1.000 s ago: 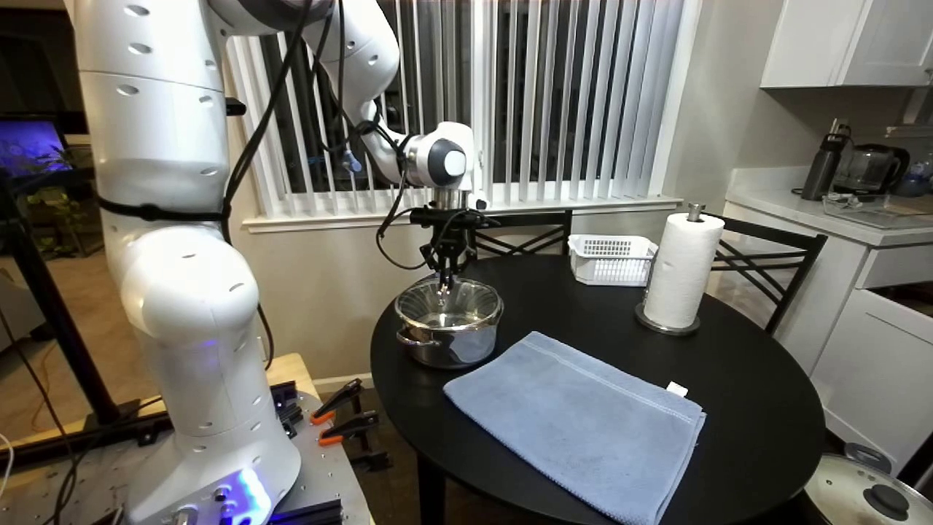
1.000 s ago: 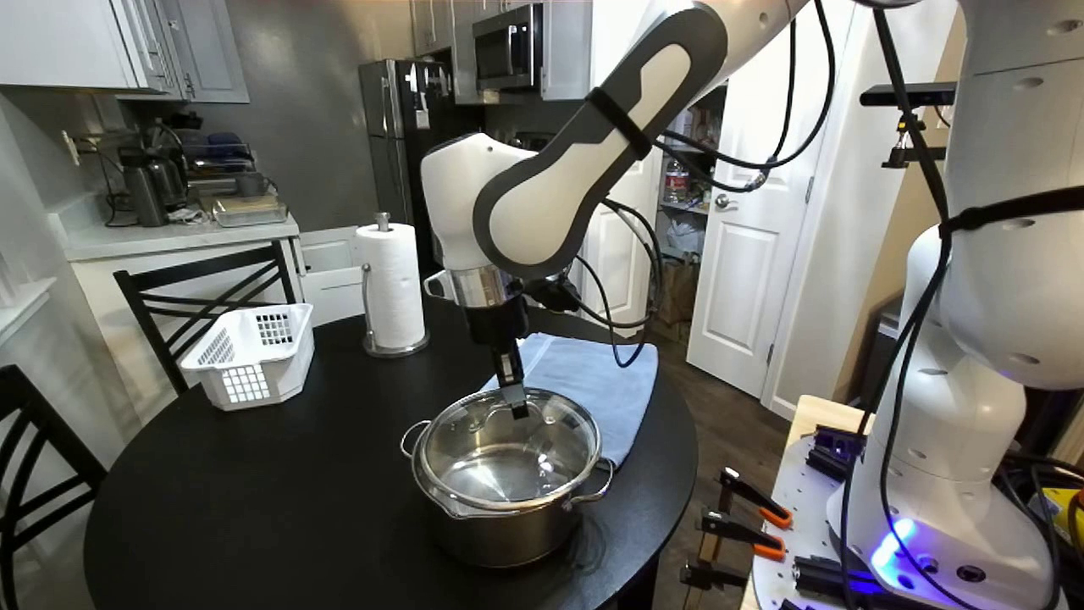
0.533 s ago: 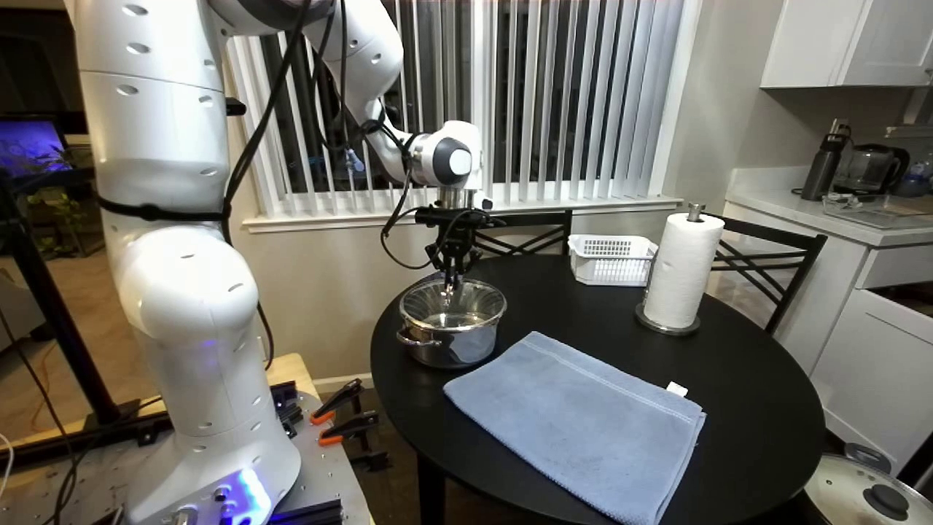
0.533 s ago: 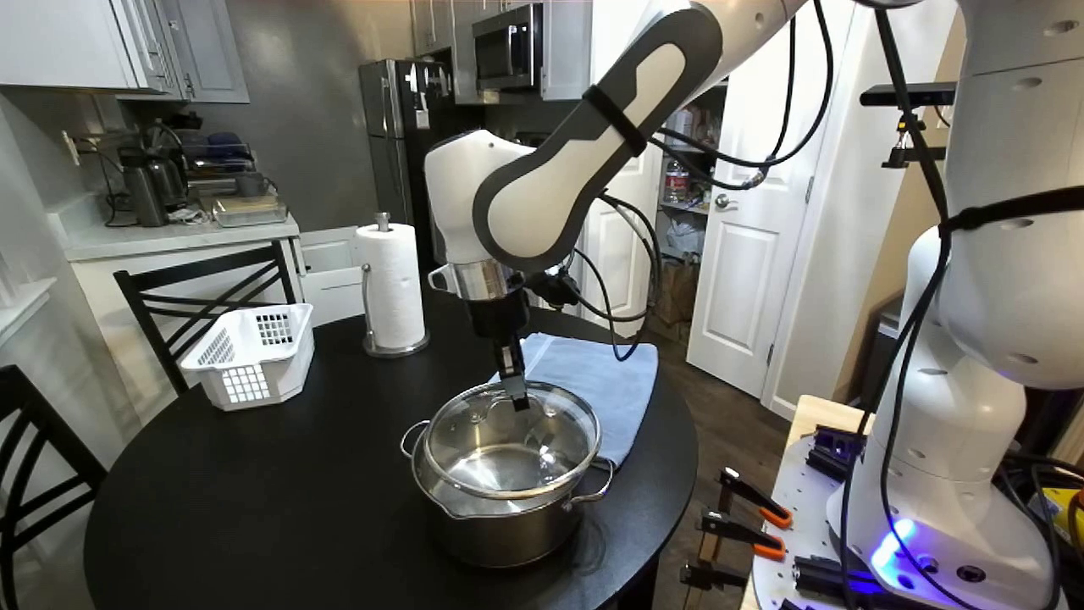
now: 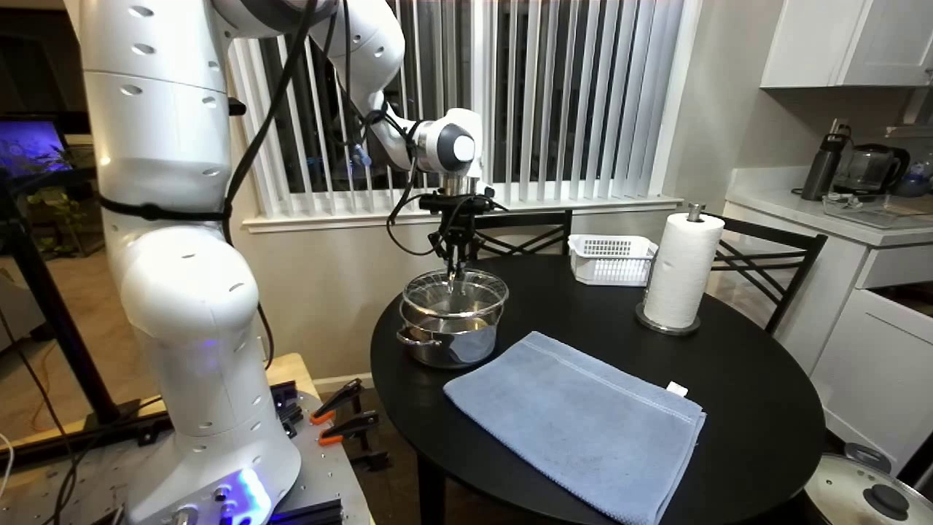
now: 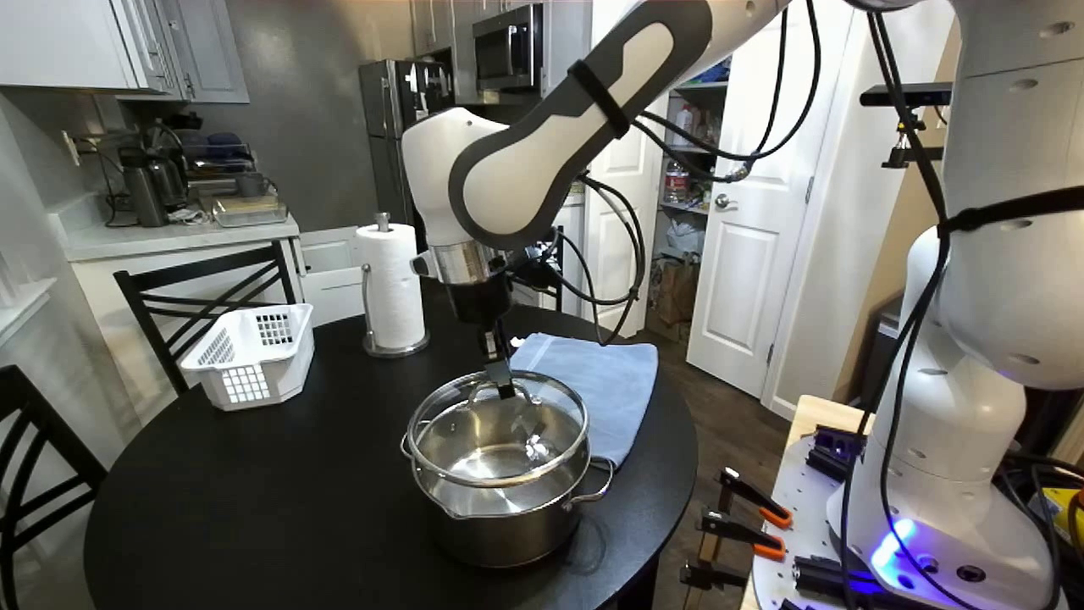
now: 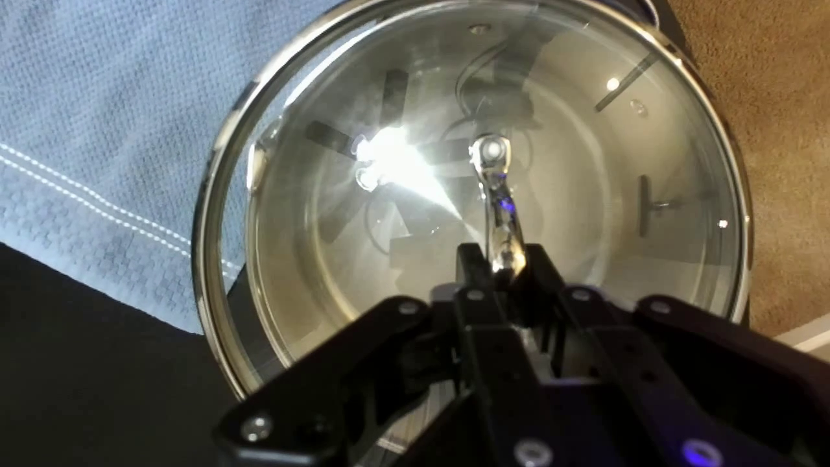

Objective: Put the lid on the pot

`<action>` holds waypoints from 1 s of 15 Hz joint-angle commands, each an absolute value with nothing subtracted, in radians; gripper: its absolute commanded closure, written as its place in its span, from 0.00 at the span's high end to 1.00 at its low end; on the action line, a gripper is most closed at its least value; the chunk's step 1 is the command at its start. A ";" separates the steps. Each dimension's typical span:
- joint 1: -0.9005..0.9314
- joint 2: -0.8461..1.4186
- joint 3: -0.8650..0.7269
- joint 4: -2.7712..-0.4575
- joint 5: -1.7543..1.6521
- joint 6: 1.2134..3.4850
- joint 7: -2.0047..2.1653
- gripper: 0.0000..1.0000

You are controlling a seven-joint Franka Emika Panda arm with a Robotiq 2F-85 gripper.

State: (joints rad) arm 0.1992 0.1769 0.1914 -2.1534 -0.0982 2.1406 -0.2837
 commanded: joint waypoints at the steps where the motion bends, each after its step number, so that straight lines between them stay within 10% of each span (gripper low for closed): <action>1: 0.189 0.209 0.197 -2.103 -0.105 2.111 -0.326 0.04; 15: 0.186 0.271 0.212 -2.070 -0.087 2.052 -0.372 0.04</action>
State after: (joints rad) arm 0.1973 0.2838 0.1958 -2.0783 -0.0980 2.1018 -0.3306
